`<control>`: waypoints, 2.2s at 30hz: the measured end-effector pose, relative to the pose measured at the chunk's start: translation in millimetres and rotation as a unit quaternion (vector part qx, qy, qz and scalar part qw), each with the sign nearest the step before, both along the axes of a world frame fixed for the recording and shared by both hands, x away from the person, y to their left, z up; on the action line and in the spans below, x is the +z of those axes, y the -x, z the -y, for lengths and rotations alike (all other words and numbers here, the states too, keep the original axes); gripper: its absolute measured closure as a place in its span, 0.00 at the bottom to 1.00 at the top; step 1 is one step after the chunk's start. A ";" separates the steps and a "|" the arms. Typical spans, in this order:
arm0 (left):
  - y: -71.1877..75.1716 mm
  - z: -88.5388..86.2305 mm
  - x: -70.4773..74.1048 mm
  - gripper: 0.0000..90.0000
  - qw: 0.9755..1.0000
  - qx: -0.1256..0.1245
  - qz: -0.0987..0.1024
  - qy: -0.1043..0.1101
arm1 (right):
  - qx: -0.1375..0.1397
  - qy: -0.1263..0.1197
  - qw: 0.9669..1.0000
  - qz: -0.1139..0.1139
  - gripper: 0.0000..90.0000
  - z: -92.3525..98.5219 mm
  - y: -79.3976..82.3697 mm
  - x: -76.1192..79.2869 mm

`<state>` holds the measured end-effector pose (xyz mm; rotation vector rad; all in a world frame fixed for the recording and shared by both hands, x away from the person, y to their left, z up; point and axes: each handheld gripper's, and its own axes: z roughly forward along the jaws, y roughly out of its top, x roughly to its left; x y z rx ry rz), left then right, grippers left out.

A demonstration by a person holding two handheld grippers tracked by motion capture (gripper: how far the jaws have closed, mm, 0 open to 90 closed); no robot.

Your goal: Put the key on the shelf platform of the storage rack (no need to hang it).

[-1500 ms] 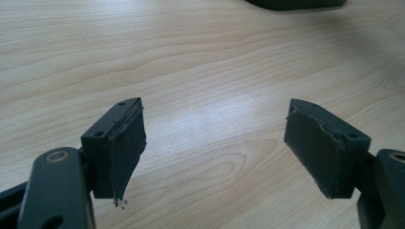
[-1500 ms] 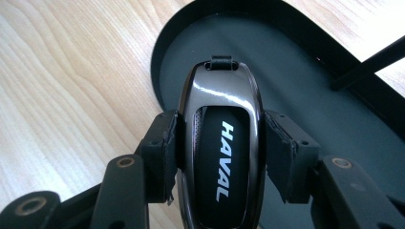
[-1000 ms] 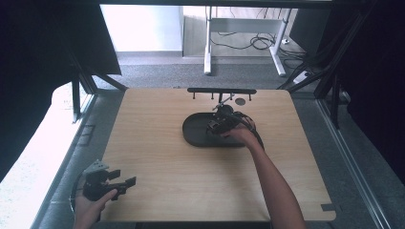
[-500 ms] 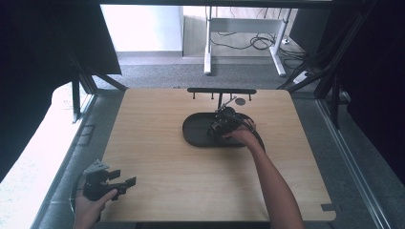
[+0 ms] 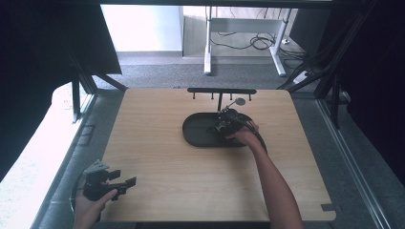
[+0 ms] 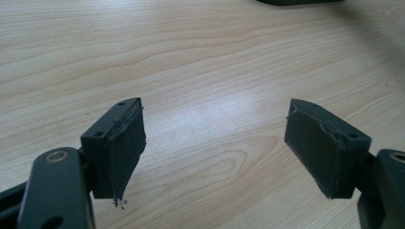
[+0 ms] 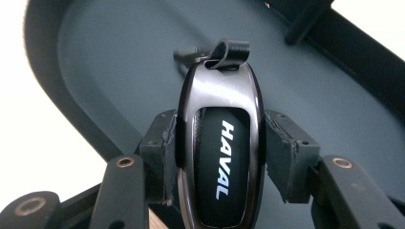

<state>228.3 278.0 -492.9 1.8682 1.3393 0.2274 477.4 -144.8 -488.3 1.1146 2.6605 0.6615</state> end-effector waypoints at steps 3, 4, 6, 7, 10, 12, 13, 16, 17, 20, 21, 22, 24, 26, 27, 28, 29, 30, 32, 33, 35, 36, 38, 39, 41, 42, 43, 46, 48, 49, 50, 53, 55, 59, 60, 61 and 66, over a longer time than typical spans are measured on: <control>0.0 0.2 0.0 0.24 1.000 0.000 0.000 0.000 | -0.002 0.007 1.000 -0.001 0.54 1.6 -0.8 -3.1; 0.0 0.1 0.0 0.24 1.000 0.000 0.000 0.000 | -0.005 0.014 1.000 -0.002 0.54 1.7 -1.0 -5.3; -0.1 -0.1 -0.2 0.24 1.000 0.000 0.000 0.000 | -0.005 0.015 1.000 -0.002 0.54 1.7 -1.2 -5.7; -0.1 -0.1 -0.3 0.24 1.000 0.000 0.000 0.000 | -0.004 0.015 1.000 -0.003 0.54 1.7 -1.6 -6.3; -0.1 0.0 -0.2 0.24 1.000 0.000 0.000 -0.001 | -0.004 0.025 1.000 -0.006 0.54 1.5 -3.1 -9.4; 0.0 -0.1 -0.2 0.24 1.000 0.000 0.000 -0.001 | -0.005 0.033 0.999 -0.007 0.54 1.3 -3.9 -12.9; 0.0 -0.1 -0.2 0.24 1.000 0.000 0.000 -0.001 | -0.005 0.033 0.999 -0.007 0.54 1.3 -3.9 -12.9; -0.1 -0.1 -0.4 0.24 1.000 0.000 0.000 -0.001 | -0.004 0.043 0.999 -0.007 0.54 0.6 -4.7 -16.8; -0.1 -0.1 -0.4 0.24 1.000 0.000 0.000 -0.001 | -0.004 0.043 0.999 -0.007 0.54 0.6 -4.7 -16.8; -0.1 0.2 -0.4 0.24 1.000 -0.001 -0.001 -0.001 | -0.003 0.047 0.999 -0.008 0.54 -0.6 -5.4 -18.5; -0.1 0.3 -0.4 0.24 1.000 -0.001 -0.001 -0.001 | -0.003 0.048 0.999 -0.007 0.54 -0.8 -5.5 -18.8; -0.2 0.2 -0.5 0.24 1.000 -0.001 -0.001 -0.001 | -0.003 0.050 0.999 -0.006 0.54 -1.4 -5.6 -19.7; -0.2 0.2 -0.6 0.24 1.000 -0.001 -0.001 -0.001 | -0.006 0.049 0.999 -0.007 0.53 -1.3 -5.6 -19.8; -0.3 0.3 -0.9 0.24 1.000 -0.001 -0.002 -0.002 | -0.008 0.049 0.999 -0.006 0.51 -1.4 -5.3 -19.6; -0.3 0.4 -1.1 0.24 1.000 -0.002 -0.002 -0.002 | -0.012 0.050 0.999 -0.004 0.50 -1.7 -4.9 -19.2; -0.4 0.5 -1.2 0.24 1.000 -0.002 -0.002 -0.002 | -0.013 0.049 0.999 -0.001 0.48 -1.7 -4.5 -18.7; -0.4 0.6 -1.1 0.24 1.000 -0.002 -0.002 -0.002 | -0.013 0.048 0.999 0.000 0.47 -1.9 -3.9 -17.6; -0.4 0.7 -1.1 0.24 1.000 -0.002 -0.002 -0.002 | -0.013 0.050 0.999 0.005 0.45 -2.0 -3.5 -16.6; -0.3 0.8 -1.0 0.24 1.000 -0.001 -0.001 -0.002 | -0.018 0.044 0.999 0.013 0.43 -3.0 -0.7 -12.5; -0.2 0.7 -0.9 0.24 1.000 -0.001 -0.001 -0.002 | -0.018 0.040 0.999 0.018 0.43 -3.3 0.8 -10.0; -0.2 0.6 -0.9 0.24 1.000 -0.001 -0.001 -0.002 | -0.018 0.030 0.999 0.029 0.43 -3.7 5.0 -5.2; -0.3 0.6 -1.0 0.24 1.000 -0.001 -0.001 -0.003 | -0.022 0.026 0.999 0.030 0.42 -4.4 7.8 -2.4; -0.2 1.1 -1.1 0.24 1.000 0.000 -0.001 -0.003 | -0.014 0.021 0.999 0.045 0.41 -4.9 13.5 3.4; -0.3 1.7 -1.3 0.24 1.000 -0.001 -0.001 -0.003 | -0.009 0.017 0.998 0.054 0.40 -4.6 19.5 9.0; -0.3 1.9 -1.2 0.24 1.000 -0.002 -0.001 -0.003 | -0.007 0.009 0.998 0.060 0.40 -3.2 25.2 13.8; -0.2 2.2 -1.1 0.24 1.000 -0.002 -0.001 -0.004 | -0.006 0.004 0.998 0.062 0.40 -2.1 28.7 16.2; -0.1 2.3 -1.0 0.24 1.000 -0.002 -0.001 -0.004 | -0.006 0.004 0.998 0.062 0.40 -2.1 28.7 16.2; -0.1 2.9 -0.8 0.24 1.000 -0.002 -0.001 -0.006 | 0.004 -0.013 0.997 0.071 0.40 4.3 43.4 23.1; -0.2 2.9 -0.9 0.24 1.000 -0.003 0.000 -0.006 | 0.006 -0.016 0.997 0.072 0.40 5.9 47.7 24.1; -0.2 3.1 -0.9 0.24 1.000 -0.003 -0.001 -0.006 | 0.008 -0.017 0.997 0.072 0.40 7.5 51.8 24.7; -0.2 3.4 -0.9 0.24 1.000 -0.003 -0.001 -0.006 | 0.009 -0.020 0.997 0.074 0.40 9.5 56.1 25.2; 0.0 4.3 -0.7 0.24 1.000 -0.003 -0.001 -0.007 | 0.012 -0.034 0.997 0.075 0.40 17.2 69.7 25.1; 0.2 4.6 -0.4 0.24 1.000 -0.003 -0.001 -0.007 | 0.011 -0.042 0.996 0.076 0.40 21.9 77.7 23.8; 0.4 5.0 -0.1 0.24 1.000 -0.003 -0.001 -0.007 | 0.010 -0.056 0.995 0.078 0.40 33.5 96.1 19.5; 0.4 5.1 -0.2 0.24 1.000 -0.002 -0.001 -0.007 | 0.008 -0.067 0.995 0.077 0.40 40.3 106.9 17.6; 0.4 5.1 -0.2 0.24 1.000 -0.002 -0.001 -0.008 | 0.008 -0.067 0.995 0.077 0.40 40.3 106.9 17.6; 0.5 5.4 -0.1 0.24 1.000 -0.001 -0.001 -0.007 | -0.005 -0.094 0.992 0.084 0.41 61.5 131.9 9.6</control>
